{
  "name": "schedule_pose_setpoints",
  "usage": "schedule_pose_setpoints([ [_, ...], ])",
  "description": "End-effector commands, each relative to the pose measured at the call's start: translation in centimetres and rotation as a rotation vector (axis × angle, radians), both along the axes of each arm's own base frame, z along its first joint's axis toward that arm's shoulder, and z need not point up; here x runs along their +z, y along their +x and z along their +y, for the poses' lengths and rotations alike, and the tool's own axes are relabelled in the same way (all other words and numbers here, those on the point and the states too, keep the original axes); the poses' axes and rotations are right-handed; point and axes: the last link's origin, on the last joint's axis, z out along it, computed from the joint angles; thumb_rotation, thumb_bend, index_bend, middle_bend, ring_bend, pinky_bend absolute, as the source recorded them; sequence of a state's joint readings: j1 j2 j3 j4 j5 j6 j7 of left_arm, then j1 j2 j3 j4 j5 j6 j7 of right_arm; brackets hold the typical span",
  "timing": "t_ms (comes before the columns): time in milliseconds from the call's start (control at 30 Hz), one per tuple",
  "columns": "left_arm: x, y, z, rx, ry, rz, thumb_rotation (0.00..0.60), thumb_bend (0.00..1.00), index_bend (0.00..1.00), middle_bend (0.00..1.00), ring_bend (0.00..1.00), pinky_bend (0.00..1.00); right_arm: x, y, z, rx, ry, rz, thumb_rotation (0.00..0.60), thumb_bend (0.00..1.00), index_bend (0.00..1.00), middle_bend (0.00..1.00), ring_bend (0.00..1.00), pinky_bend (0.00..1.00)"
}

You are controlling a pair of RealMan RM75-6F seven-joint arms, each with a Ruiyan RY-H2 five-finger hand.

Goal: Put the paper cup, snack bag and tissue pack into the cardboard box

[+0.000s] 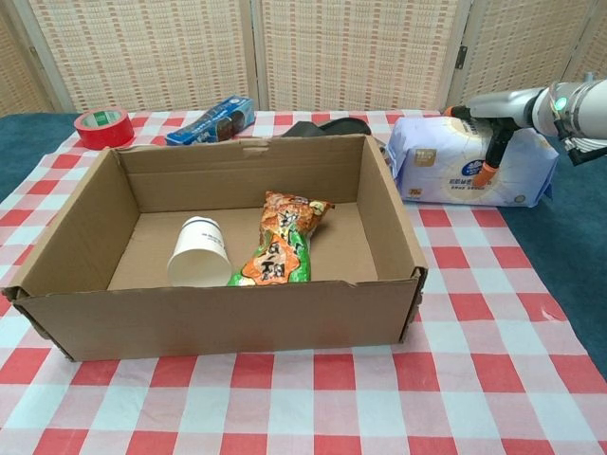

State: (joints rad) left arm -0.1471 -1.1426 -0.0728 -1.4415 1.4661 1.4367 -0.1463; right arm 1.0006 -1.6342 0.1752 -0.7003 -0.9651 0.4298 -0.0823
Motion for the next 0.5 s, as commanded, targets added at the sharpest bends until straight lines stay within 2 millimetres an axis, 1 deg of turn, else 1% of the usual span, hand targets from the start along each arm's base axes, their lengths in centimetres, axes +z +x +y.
schedule_pose_setpoints([
  [33,0.0,0.0,0.0,0.000,-0.001,0.000,0.600,0.22,0.00,0.00,0.00,0.00,-0.5,0.3,0.1,0.043,-0.045,-0.018,0.600,0.00,0.47,0.34,0.36,0.55],
  [100,0.0,0.0,0.0,-0.001,-0.002,0.001,0.600,0.22,0.00,0.00,0.00,0.00,-0.6,0.5,0.1,0.073,-0.071,-0.023,0.600,0.00,0.71,0.50,0.54,0.74],
  [167,0.0,0.0,0.0,-0.001,-0.003,0.001,0.600,0.22,0.00,0.00,0.00,0.00,-0.6,0.5,0.2,0.088,-0.080,-0.026,0.600,0.00,0.84,0.58,0.63,0.83],
  [200,0.0,0.0,0.0,-0.002,-0.003,0.001,0.600,0.22,0.00,0.00,0.00,0.00,-0.5,0.5,0.2,0.094,-0.082,-0.027,0.600,0.01,0.88,0.61,0.67,0.86],
  [267,-0.1,0.0,0.0,-0.002,-0.004,0.000,0.600,0.22,0.00,0.00,0.00,0.00,-0.3,0.5,0.1,0.106,-0.087,-0.027,0.600,0.02,0.92,0.64,0.70,0.88],
  [367,-0.1,0.0,0.0,-0.002,-0.006,0.001,0.600,0.22,0.00,0.00,0.00,0.00,0.8,0.9,-0.1,0.137,-0.109,-0.028,0.600,0.04,0.94,0.65,0.71,0.89],
  [500,0.0,0.1,0.0,-0.003,-0.005,-0.001,0.600,0.22,0.00,0.00,0.00,0.00,3.5,2.6,-0.6,0.203,-0.166,-0.024,0.600,0.04,0.93,0.65,0.71,0.89],
])
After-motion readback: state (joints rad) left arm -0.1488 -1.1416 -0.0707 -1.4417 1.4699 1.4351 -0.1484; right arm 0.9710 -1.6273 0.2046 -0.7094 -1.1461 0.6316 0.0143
